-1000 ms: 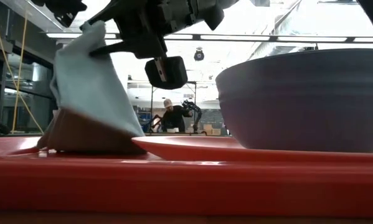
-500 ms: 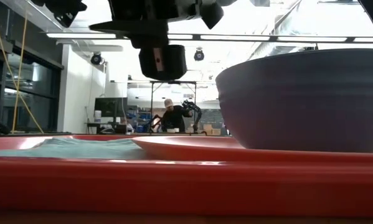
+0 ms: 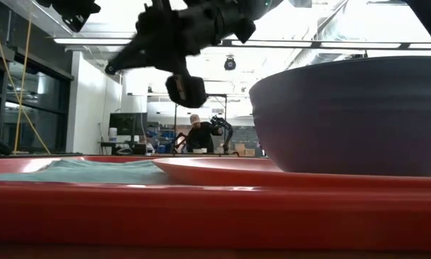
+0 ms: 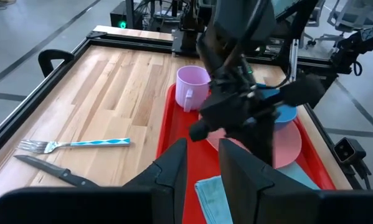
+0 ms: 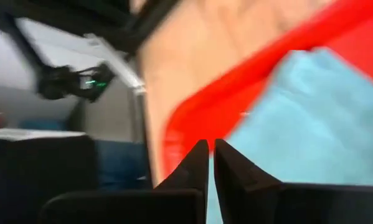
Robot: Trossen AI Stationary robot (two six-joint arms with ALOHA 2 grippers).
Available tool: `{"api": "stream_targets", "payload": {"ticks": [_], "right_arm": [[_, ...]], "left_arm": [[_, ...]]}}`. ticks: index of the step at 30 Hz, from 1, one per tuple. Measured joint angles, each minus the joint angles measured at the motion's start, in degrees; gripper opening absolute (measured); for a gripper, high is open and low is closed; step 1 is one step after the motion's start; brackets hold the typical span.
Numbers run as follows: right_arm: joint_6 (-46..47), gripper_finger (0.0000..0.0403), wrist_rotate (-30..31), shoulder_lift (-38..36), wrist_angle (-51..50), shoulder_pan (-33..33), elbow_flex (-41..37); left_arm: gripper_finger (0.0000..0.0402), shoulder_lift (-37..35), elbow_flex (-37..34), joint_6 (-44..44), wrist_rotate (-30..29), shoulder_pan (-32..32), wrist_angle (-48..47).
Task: Set up tray
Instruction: Put the blue napkin to the left of the pink plate on the red tray
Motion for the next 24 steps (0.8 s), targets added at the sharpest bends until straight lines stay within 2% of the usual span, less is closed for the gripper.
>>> {"api": "stream_targets", "payload": {"ticks": [3, 7, 9, 13, 18, 21, 22, 24], "right_arm": [[-6.1, 0.0001, 3.5, 0.0, -6.2, -0.7, 1.5], [-25.4, 0.0, 12.0, 0.0, -16.6, -0.2, 8.0], [-30.0, 0.0, 17.7, 0.0, -23.4, 0.3, 12.4], [-37.4, 0.0, 24.7, 0.0, -36.1, 0.0, 21.6], [-36.6, 0.0, 30.5, 0.0, -50.1, -0.5, 32.8], [-33.7, 0.0, 37.7, 0.0, -60.0, -0.2, 39.4], [-32.5, 0.0, 40.8, -0.1, -63.0, -0.1, 40.9], [-29.8, 0.0, 45.4, -3.1, -65.8, -0.4, 38.5]], "left_arm": [[0.0124, 0.0, 0.0, 0.0, 0.0, 0.0, 0.0], [0.0124, 0.0, 0.0, 0.1, 0.0, 0.0, 0.0], [0.0124, 0.0, 0.0, 0.0, 0.0, 0.0, 0.0], [0.0124, 0.0, 0.0, 0.0, 0.0, 0.0, 0.0], [0.0124, 0.0, 0.0, 0.3, 0.0, 0.0, -0.7], [0.0124, 1.2, 0.0, 0.6, 0.1, 0.0, -4.2], [0.0124, 1.7, 0.0, 1.1, 0.4, 0.0, -6.3], [0.0124, 3.5, 0.0, 2.2, 0.7, 0.0, -10.8]]}}
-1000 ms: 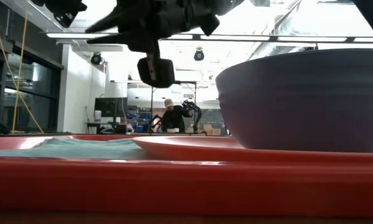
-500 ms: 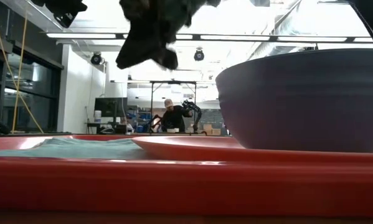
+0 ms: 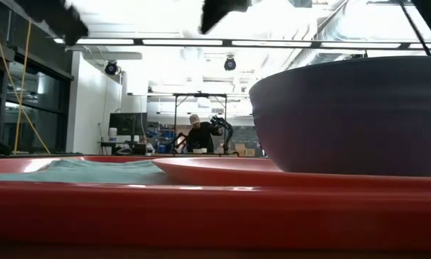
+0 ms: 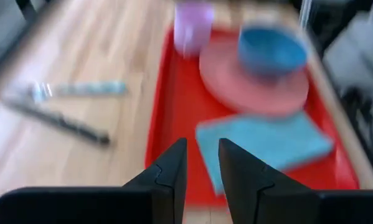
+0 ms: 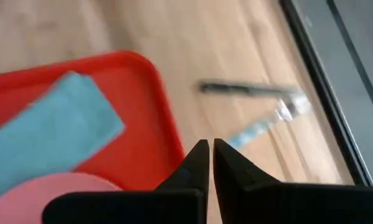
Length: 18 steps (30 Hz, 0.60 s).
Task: Set up tray
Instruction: Put the blue napkin to the left of the pink plate on the red tray
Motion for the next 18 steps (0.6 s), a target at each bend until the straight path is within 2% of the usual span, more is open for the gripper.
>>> {"api": "stream_targets", "payload": {"ticks": [6, 8, 11, 14, 18], "right_arm": [[12.3, 0.0, 7.3, -6.5, -15.4, -2.5, -2.4], [12.9, 0.0, 9.4, -8.0, -15.2, -2.8, -2.5], [11.7, 0.0, 9.4, -10.3, -13.2, -3.0, -2.5], [13.5, 0.0, 11.0, -11.5, -15.6, -3.3, -2.5], [13.0, 0.0, 12.5, -12.7, -15.3, -3.8, -2.6]], "left_arm": [[0.0124, 6.9, 0.0, -1.1, 1.3, 0.0, -6.3], [0.0124, 9.5, 0.0, -2.1, 2.5, 0.0, -6.2], [0.0124, 13.6, 0.0, -2.3, 4.4, 0.0, -5.5], [0.0124, 17.6, 0.0, -1.7, 6.3, -0.1, -5.5], [0.0124, 22.0, 0.0, -0.6, 10.3, -3.2, -4.3]]}}
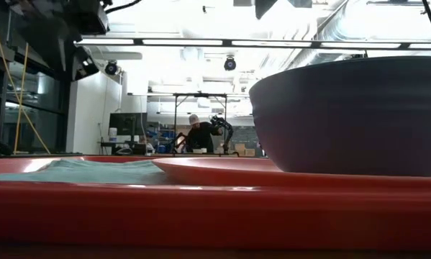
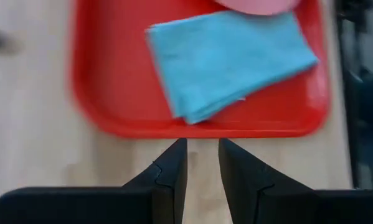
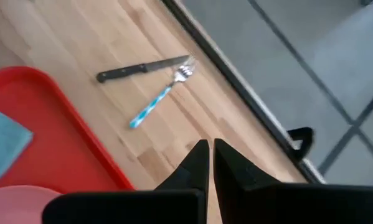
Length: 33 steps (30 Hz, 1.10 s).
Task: Set up tray
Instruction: Put the blue napkin to the left of the pink plate on the red tray
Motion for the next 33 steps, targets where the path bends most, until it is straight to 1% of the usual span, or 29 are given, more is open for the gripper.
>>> {"api": "stream_targets", "payload": {"ticks": [2, 4, 8, 13, 18, 23, 27, 29, 31, 33], "right_arm": [[0.1, 0.0, 0.1, -0.9, -0.1, -0.6, 0.0], [-0.9, 0.0, -0.3, -1.6, 0.0, -1.4, 0.0], [-2.3, 0.0, 0.2, -1.8, 0.0, -2.7, 0.0], [-4.4, 0.0, -0.3, -1.9, 0.0, -3.3, 0.0], [-6.0, 0.0, 0.2, -1.9, 0.0, -3.3, 0.0], [-7.2, 0.0, -0.2, -1.9, 0.0, -3.3, 0.0], [-7.8, 0.0, -0.3, -1.9, 0.0, -3.3, 0.0], [-8.2, 0.0, -0.3, -1.9, 0.0, -3.3, 0.0], [-8.6, 0.0, -0.3, -1.9, 0.0, -3.3, 0.0], [-8.7, 0.0, -0.4, -1.9, 0.0, -3.3, 0.0]], "left_arm": [[0.0124, 1.9, 0.0, -0.3, 1.4, -3.0, 2.3], [0.0124, 3.8, 0.0, -2.1, 1.6, -6.5, 5.8], [0.0124, 7.6, 0.0, -5.9, -0.2, -12.4, 13.4], [0.0124, 13.4, 0.0, -10.5, -5.1, -17.9, 20.2], [0.0124, 19.6, 0.0, -14.3, -12.3, -22.4, 21.8], [0.0124, 24.8, 0.0, -18.9, -16.5, -24.4, 21.8], [0.0124, 27.8, 0.0, -21.2, -17.4, -24.5, 22.6], [0.0124, 29.0, 0.0, -21.8, -17.5, -24.5, 25.3], [0.0124, 29.5, 0.0, -22.5, -17.5, -24.5, 26.0], [0.0124, 30.1, 0.1, -22.8, -17.6, -24.5, 29.6]]}}
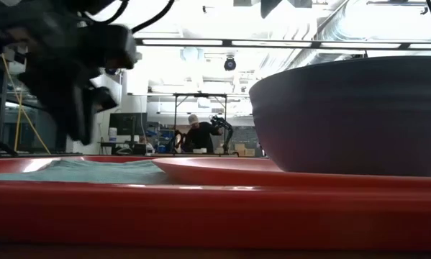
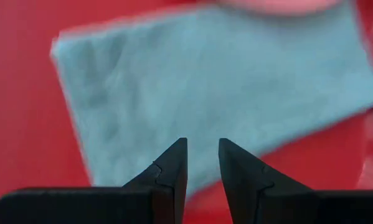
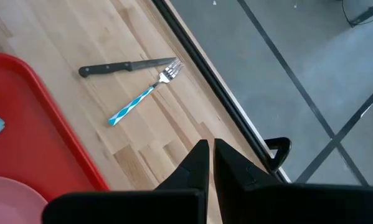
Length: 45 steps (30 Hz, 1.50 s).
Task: Set up tray
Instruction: Put the blue napkin to the left of the pink plate on the red tray
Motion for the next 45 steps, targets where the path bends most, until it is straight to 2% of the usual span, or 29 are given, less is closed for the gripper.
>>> {"api": "stream_targets", "payload": {"ticks": [5, 32, 45], "right_arm": [[0.0, 0.0, 0.1, 0.0, 0.0, 0.0, 0.0], [-0.7, 0.0, -0.1, 0.0, 0.0, 0.0, 0.0], [-1.3, 0.0, -0.2, 0.0, 0.0, 0.1, 0.1]], "left_arm": [[0.0124, 0.8, 0.0, -0.2, -1.4, 0.0, 3.2], [0.0124, 0.8, -0.4, -1.3, -3.4, 0.0, -2.1], [0.0124, 6.5, -0.2, -0.8, -1.7, 0.0, -1.4]]}}
